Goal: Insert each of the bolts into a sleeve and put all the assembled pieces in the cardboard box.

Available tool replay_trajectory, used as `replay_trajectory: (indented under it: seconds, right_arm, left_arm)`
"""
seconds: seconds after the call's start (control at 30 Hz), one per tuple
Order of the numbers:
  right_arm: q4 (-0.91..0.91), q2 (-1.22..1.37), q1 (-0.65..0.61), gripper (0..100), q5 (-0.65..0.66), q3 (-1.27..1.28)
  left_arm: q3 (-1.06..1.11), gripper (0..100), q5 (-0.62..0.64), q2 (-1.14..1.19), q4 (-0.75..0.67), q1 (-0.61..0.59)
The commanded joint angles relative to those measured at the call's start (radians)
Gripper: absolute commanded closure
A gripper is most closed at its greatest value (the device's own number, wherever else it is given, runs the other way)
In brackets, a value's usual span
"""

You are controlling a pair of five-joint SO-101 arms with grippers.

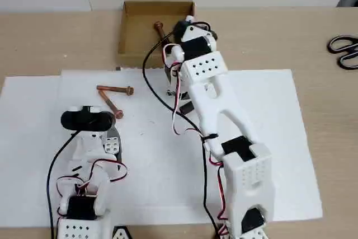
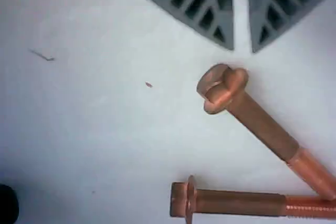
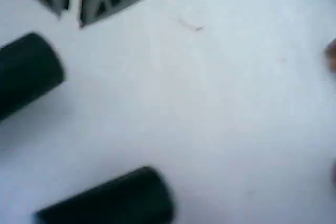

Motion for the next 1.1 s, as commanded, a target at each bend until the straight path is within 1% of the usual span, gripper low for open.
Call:
replay_trajectory:
  seconds: [0.0, 0.2, 0.47, 0.53, 0.67, 0.73, 0.9, 1.07]
  right_arm:
    - [-0.007, 0.016, 0.012, 99.4, -0.020, 0.002]
    - [-0.008, 0.070, 0.012, 99.4, -0.021, 0.002]
    - [-0.021, 0.071, 0.012, 98.8, -0.020, -0.005]
    - [-0.021, 0.071, 0.012, 94.6, -0.020, -0.005]
    - [-0.021, 0.073, 0.007, 82.0, -0.021, -0.005]
    - [-0.022, 0.073, 0.005, 79.4, -0.023, -0.005]
    - [-0.028, 0.082, 0.008, 82.1, -0.023, -0.005]
    - [-0.099, 0.082, 0.007, 83.1, -0.021, -0.005]
  left_arm:
    - [-0.004, 99, -0.002, -0.009, 0.005, -0.006]
    - [-0.004, 99, -0.002, -0.009, 0.005, -0.006]
    - [-0.004, 99, -0.002, -0.009, 0.005, -0.006]
    - [-0.004, 99, -0.002, -0.009, 0.005, -0.006]
    - [-0.004, 99, -0.002, -0.009, 0.005, -0.006]
    - [-0.004, 99, -0.002, -0.009, 0.005, -0.006]
    - [-0.004, 99, -0.002, -0.009, 0.005, -0.006]
    - [-0.004, 99, -0.002, -0.009, 0.005, -0.006]
